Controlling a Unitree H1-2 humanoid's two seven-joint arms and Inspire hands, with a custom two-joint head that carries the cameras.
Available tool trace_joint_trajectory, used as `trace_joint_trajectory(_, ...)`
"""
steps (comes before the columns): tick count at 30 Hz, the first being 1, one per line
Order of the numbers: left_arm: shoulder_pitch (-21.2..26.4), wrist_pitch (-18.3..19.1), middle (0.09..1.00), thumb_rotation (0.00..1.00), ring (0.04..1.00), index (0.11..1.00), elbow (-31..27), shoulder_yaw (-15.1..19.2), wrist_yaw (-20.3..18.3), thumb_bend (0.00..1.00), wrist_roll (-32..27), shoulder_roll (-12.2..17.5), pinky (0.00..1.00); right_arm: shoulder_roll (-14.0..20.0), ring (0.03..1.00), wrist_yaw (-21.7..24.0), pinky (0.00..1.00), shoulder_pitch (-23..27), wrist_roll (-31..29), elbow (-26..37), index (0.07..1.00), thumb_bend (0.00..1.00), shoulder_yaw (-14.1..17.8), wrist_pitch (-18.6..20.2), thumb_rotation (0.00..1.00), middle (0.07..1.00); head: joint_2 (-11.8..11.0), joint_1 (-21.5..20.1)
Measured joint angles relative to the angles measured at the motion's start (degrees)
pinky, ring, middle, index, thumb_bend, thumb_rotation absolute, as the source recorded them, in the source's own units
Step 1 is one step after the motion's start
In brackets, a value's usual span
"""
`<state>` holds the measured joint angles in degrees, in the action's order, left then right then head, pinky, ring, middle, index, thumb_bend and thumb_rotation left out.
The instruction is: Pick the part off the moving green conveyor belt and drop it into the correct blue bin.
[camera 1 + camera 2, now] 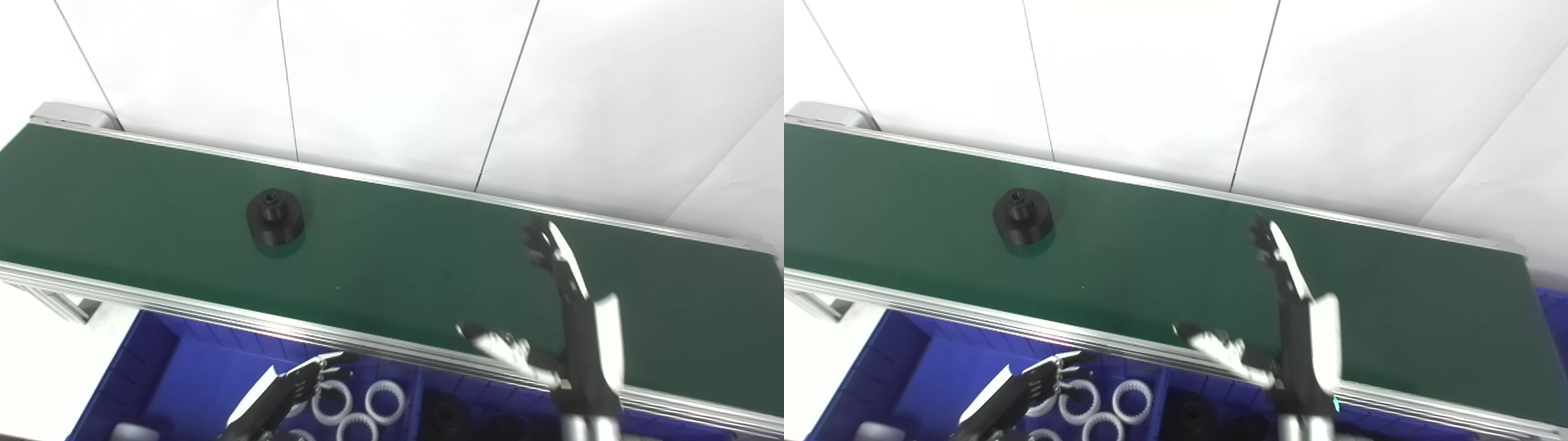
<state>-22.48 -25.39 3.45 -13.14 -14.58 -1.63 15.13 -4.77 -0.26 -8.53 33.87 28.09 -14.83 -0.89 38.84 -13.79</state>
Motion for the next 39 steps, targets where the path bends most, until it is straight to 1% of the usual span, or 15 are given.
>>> trace_joint_trajectory(1, 0.19, 0.00, 0.903, 0.08, 0.843, 0.857, 0.11, 0.88, -1.16, 0.87, -0.44, -0.21, 0.72, -0.35, 0.798, 0.85, 0.74, 1.55, 0.42, -0.03, 0.922, 0.82, -0.04, 1.48, 0.38, 0.829, 0.53, -0.79)
trace_joint_trajectory(3, 0.25, 0.01, 0.912, 0.08, 0.857, 0.862, 0.12, 3.32, -3.87, 0.86, -1.98, -1.10, 0.74, -1.37, 0.786, 2.01, 0.72, 4.79, 1.26, -0.77, 0.923, 0.82, -0.18, 4.05, 0.35, 0.826, 0.62, -0.98)
trace_joint_trajectory(4, 0.23, 0.01, 0.914, 0.08, 0.861, 0.864, 0.13, 4.63, -5.89, 0.85, -2.77, -1.72, 0.75, -1.74, 0.782, 2.19, 0.71, 5.74, 1.39, -1.42, 0.923, 0.82, -0.25, 5.02, 0.35, 0.825, 1.06, -1.67)
trace_joint_trajectory(7, 0.24, 0.01, 0.916, 0.09, 0.865, 0.872, 0.20, 8.21, -11.27, 0.84, -4.86, -3.51, 0.76, -2.72, 0.776, 2.83, 0.70, 8.83, 2.81, -5.47, 0.930, 0.81, -0.78, 7.10, 0.35, 0.824, 1.76, -2.21)
trace_joint_trajectory(9, 0.23, 0.01, 0.909, 0.11, 0.874, 0.869, 0.21, 10.21, -13.82, 0.83, -4.97, -4.64, 0.79, -3.03, 0.781, 2.99, 0.70, 10.65, 4.34, -7.70, 0.921, 0.83, -1.41, 8.13, 0.37, 0.822, 1.42, -2.29)
trace_joint_trajectory(11, 0.13, 0.01, 0.903, 0.12, 0.869, 0.866, 0.20, 12.07, -15.88, 0.83, -4.85, -5.70, 0.78, -3.43, 0.780, 3.16, 0.69, 13.28, 5.51, -10.75, 0.920, 0.84, -1.94, 9.45, 0.38, 0.828, 1.24, -2.38)
trace_joint_trajectory(14, 0.12, 0.01, 0.890, 0.14, 0.839, 0.861, -0.10, 13.27, -16.58, 0.82, -2.98, -6.42, 0.74, -4.08, 0.774, 3.44, 0.68, 17.33, 6.24, -14.30, 0.919, 0.85, -2.26, 11.87, 0.39, 0.829, 1.15, -2.65)
trace_joint_trajectory(19, 0.03, 0.01, 0.882, 0.13, 0.828, 0.844, -0.47, 14.44, -17.66, 0.84, -2.09, -7.65, 0.73, -4.17, 0.800, 4.59, 0.70, 24.58, 7.63, -21.09, 0.934, 0.88, -3.35, 14.67, 0.43, 0.840, 0.45, -4.40)
trace_joint_trajectory(21, 0.00, 0.01, 0.883, 0.13, 0.833, 0.847, -0.42, 14.61, -18.19, 0.84, -2.14, -8.24, 0.72, -4.17, 0.798, 5.38, 0.68, 26.75, 7.66, -23.26, 0.936, 0.90, -3.94, 15.84, 0.43, 0.858, 0.45, -5.10)
trace_joint_trajectory(23, 0.06, 0.01, 0.882, 0.12, 0.831, 0.849, -0.21, 14.99, -19.60, 0.83, -2.36, -8.39, 0.71, -4.17, 0.791, 5.98, 0.66, 28.87, 7.63, -26.19, 0.941, 0.90, -4.43, 17.32, 0.44, 0.868, -0.43, -5.28)
trace_joint_trajectory(27, 0.17, 0.01, 0.872, 0.14, 0.810, 0.849, 0.16, 15.73, -20.13, 0.82, -2.12, -8.92, 0.68, -3.75, 0.782, 6.29, 0.67, 31.33, 7.80, -29.14, 0.943, 0.91, -5.32, 18.08, 0.46, 0.853, -1.22, -4.50)
trace_joint_trajectory(30, 0.25, 0.01, 0.866, 0.14, 0.805, 0.851, 0.17, 15.17, -20.03, 0.82, -1.45, -9.22, 0.68, -3.16, 0.788, 6.55, 0.69, 32.86, 8.75, -31.14, 0.946, 0.91, -6.75, 18.28, 0.47, 0.850, -1.49, -3.79)
trace_joint_trajectory(33, 0.28, 0.01, 0.856, 0.15, 0.786, 0.851, 0.16, 14.29, -19.74, 0.82, -0.40, -9.23, 0.66, -2.45, 0.813, 8.18, 0.68, 34.15, 9.25, -32.80, 0.938, 0.91, -8.00, 19.17, 0.45, 0.855, -1.84, -2.21)
trace_joint_trajectory(37, 0.36, 0.00, 0.860, 0.14, 0.765, 0.853, 0.21, 13.60, -19.31, 0.83, -0.37, -9.22, 0.62, -1.74, 0.828, 9.38, 0.75, 35.28, 9.19, -35.17, 0.940, 0.92, -9.23, 19.67, 0.45, 0.871, -1.92, -0.72)
trace_joint_trajectory(39, 0.42, 0.01, 0.859, 0.15, 0.753, 0.851, 0.38, 13.28, -18.85, 0.83, -0.37, -9.22, 0.61, -1.06, 0.839, 10.33, 0.75, 35.85, 9.18, -36.94, 0.940, 0.93, -10.41, 19.68, 0.45, 0.883, -1.66, -0.19)
